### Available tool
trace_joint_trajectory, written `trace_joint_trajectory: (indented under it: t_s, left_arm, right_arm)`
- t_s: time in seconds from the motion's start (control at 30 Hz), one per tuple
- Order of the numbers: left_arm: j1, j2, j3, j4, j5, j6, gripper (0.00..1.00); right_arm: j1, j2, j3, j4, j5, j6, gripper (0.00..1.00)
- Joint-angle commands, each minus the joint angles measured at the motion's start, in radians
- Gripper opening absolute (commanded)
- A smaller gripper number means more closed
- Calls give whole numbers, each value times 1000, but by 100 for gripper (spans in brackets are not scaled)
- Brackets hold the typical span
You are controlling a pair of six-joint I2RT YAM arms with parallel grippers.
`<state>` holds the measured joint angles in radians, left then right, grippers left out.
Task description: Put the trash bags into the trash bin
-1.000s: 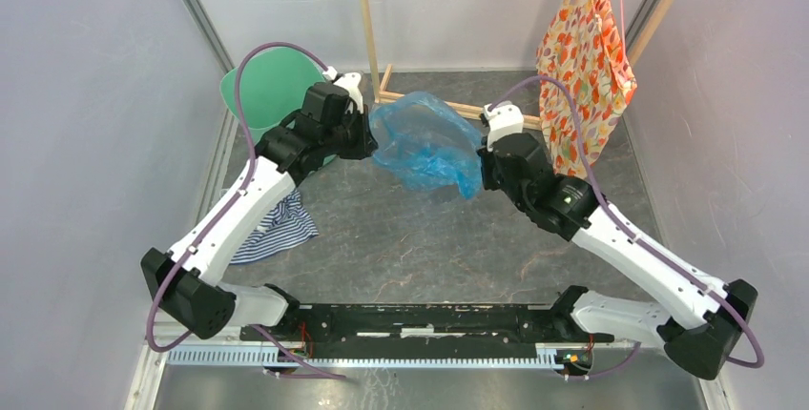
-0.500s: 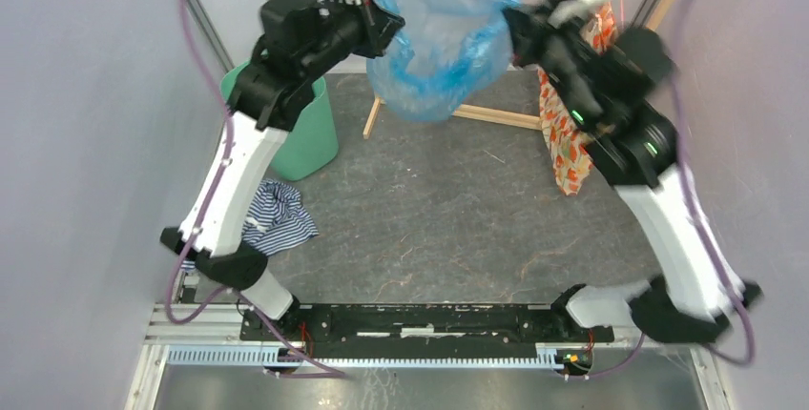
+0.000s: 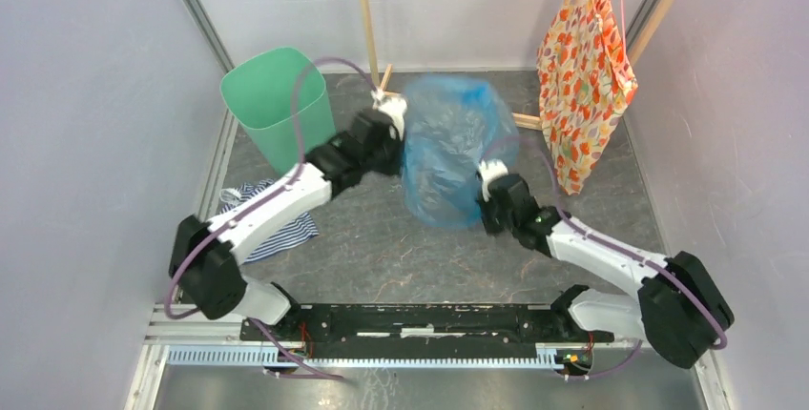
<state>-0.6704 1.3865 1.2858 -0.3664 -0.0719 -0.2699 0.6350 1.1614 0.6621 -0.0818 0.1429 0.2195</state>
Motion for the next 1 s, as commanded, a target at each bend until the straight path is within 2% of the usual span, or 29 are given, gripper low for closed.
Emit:
trace_joint_trajectory:
  t_s: [0.0, 0.17, 0.4, 0.53, 0.67, 0.77, 0.83, 0.97]
  left_arm:
    - [-71, -66, -110, -66, -111, -31, 2]
    - [-72, -147, -22, -123, -148, -16, 2]
    - [-71, -175, 157, -232, -244, -8, 2]
    - [-70, -169, 199, -269, -248, -12, 2]
    - [-70, -176, 219, -263, -232, -19, 2]
    - [-70, -181, 230, -227, -181, -4, 2]
    - [-70, -174, 247, -212, -143, 5, 2]
    - [-70, -140, 293, -215, -73, 21, 2]
  right_arm:
    - [8, -191, -13, -81, 7, 84, 0]
    - [8, -200, 227, -269, 42, 24, 0]
    - [7, -194, 373, -408, 93, -2, 1]
    - [8, -201, 391, -440, 52, -22, 16]
    - [8, -247, 377, -471, 70, -64, 50]
    - [7, -283, 367, -446, 16, -107, 68]
    - [8, -303, 366, -418, -51, -126, 75]
    - [10, -300, 381, -361, -214, -140, 80]
